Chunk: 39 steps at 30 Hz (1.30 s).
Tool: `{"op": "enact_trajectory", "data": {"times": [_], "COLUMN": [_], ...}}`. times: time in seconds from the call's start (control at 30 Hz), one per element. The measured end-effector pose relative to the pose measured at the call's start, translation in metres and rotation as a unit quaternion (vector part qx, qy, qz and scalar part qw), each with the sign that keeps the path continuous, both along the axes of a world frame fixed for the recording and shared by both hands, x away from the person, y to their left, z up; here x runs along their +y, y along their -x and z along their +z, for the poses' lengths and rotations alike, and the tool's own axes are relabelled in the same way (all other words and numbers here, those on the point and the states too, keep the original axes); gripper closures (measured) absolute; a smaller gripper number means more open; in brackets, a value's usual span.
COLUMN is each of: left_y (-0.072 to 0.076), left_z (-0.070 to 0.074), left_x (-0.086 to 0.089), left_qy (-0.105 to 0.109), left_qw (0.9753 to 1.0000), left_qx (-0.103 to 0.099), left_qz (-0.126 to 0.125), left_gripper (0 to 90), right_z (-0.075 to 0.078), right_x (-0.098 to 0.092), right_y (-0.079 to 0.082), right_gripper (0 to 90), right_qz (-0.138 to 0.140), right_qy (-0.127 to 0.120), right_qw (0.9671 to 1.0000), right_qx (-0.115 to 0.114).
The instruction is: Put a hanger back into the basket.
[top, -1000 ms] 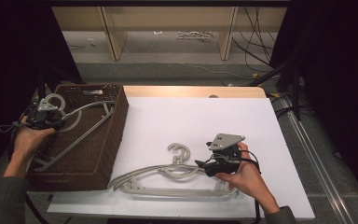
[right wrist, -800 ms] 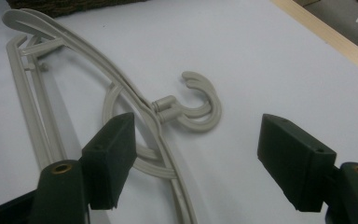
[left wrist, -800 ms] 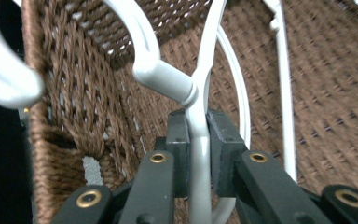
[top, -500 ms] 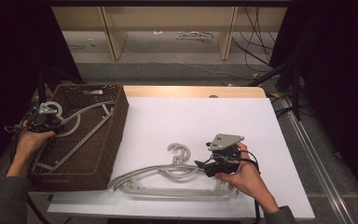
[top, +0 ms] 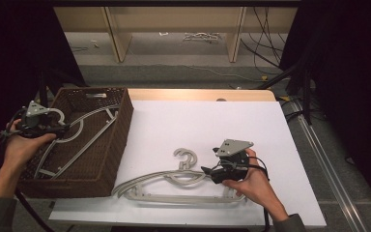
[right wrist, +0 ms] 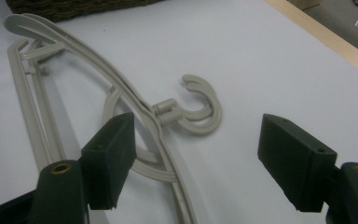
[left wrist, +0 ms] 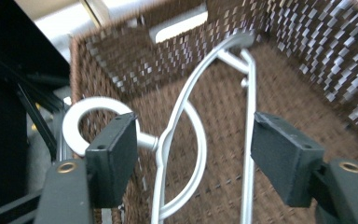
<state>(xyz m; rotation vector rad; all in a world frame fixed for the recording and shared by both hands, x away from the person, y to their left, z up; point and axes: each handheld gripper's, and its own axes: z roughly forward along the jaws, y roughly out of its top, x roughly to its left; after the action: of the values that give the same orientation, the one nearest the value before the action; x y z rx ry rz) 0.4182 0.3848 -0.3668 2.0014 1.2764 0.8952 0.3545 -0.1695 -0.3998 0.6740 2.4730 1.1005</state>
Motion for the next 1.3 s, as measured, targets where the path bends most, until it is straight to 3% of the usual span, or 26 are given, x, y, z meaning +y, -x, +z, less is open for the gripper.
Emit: {"op": "enact_trajectory", "data": {"times": [0.2,0.23,0.37,0.4,0.43,0.5,0.6,0.63,0.67,0.9,0.93,0.97,1.0,1.03,1.07,1.23,1.27,1.3], "left_y": [0.013,0.019,0.033,0.033,0.039,0.042,0.052,0.052,0.057,0.068,0.071,0.071,0.074,0.074,0.078,0.087,0.087,0.088], "left_z": [0.01,0.014,0.02,0.02,0.021,0.022,0.023,0.023,0.025,0.025,0.024,0.024,0.023,0.023,0.022,0.018,0.018,0.013], "left_x": [-0.007,-0.011,-0.025,-0.025,-0.032,-0.036,-0.051,-0.051,-0.059,-0.081,-0.087,-0.087,-0.094,-0.094,-0.102,-0.121,-0.121,-0.128], "left_qy": [0.023,0.041,0.075,0.075,0.092,0.098,0.117,0.117,0.123,0.138,0.143,0.143,0.152,0.152,0.151,0.156,0.156,0.156], "left_qw": [0.9994,0.9983,0.9943,0.9943,0.992,0.9908,0.986,0.986,0.9835,0.9776,0.9755,0.9755,0.9728,0.9728,0.9709,0.9662,0.9662,0.9628], "left_qx": [-0.027,-0.04,-0.07,-0.07,-0.076,-0.081,-0.098,-0.098,-0.106,-0.112,-0.114,-0.114,-0.113,-0.113,-0.113,-0.113,-0.113,-0.108], "left_qz": [0.001,-0.007,-0.027,-0.027,-0.039,-0.047,-0.068,-0.068,-0.08,-0.112,-0.122,-0.122,-0.133,-0.133,-0.147,-0.171,-0.171,-0.192], "left_gripper": [26.8,26.7,26.0,25.7,25.7,25.1,24.6,24.5,24.5,24.1,24.1,24.1,23.8,23.8,23.8,23.3,23.3,23.1], "right_z": [-0.002,-0.002,-0.003,-0.002,-0.002,-0.002,-0.003,-0.003,-0.003,-0.003,-0.003,-0.004,-0.004,-0.004,-0.005,-0.005,-0.005,-0.006], "right_x": [0.002,0.002,0.002,0.002,0.002,0.002,0.003,0.003,0.003,0.003,0.003,0.003,0.003,0.003,0.003,0.004,0.004,0.004], "right_y": [0.0,0.0,0.0,0.001,0.001,0.001,0.002,0.003,0.003,0.003,0.003,0.003,0.003,0.003,0.003,0.003,0.002,0.002], "right_gripper": [27.7,27.4,26.8,26.7,26.7,26.7,26.4,26.3,26.0,25.7,25.7,25.6,25.6,25.6,25.3,25.2,25.1,25.0], "right_qz": [0.0,0.0,0.001,0.001,-0.001,0.0,0.0,-0.002,-0.002,-0.003,-0.002,-0.002,0.002,0.002,0.002,0.002,0.002,0.003], "right_qy": [-0.002,-0.003,-0.001,-0.003,-0.005,-0.005,-0.003,-0.004,-0.002,-0.001,-0.002,-0.002,-0.001,-0.001,0.0,-0.002,-0.001,-0.001], "right_qw": [1.0,1.0,1.0,1.0,1.0,1.0,1.0,1.0,1.0,1.0,1.0,1.0,1.0,1.0,1.0,1.0,1.0,1.0], "right_qx": [0.002,0.002,-0.001,-0.001,0.002,0.003,0.003,0.004,0.002,0.003,0.0,0.001,-0.002,-0.002,0.002,0.002,0.001,0.003]}}
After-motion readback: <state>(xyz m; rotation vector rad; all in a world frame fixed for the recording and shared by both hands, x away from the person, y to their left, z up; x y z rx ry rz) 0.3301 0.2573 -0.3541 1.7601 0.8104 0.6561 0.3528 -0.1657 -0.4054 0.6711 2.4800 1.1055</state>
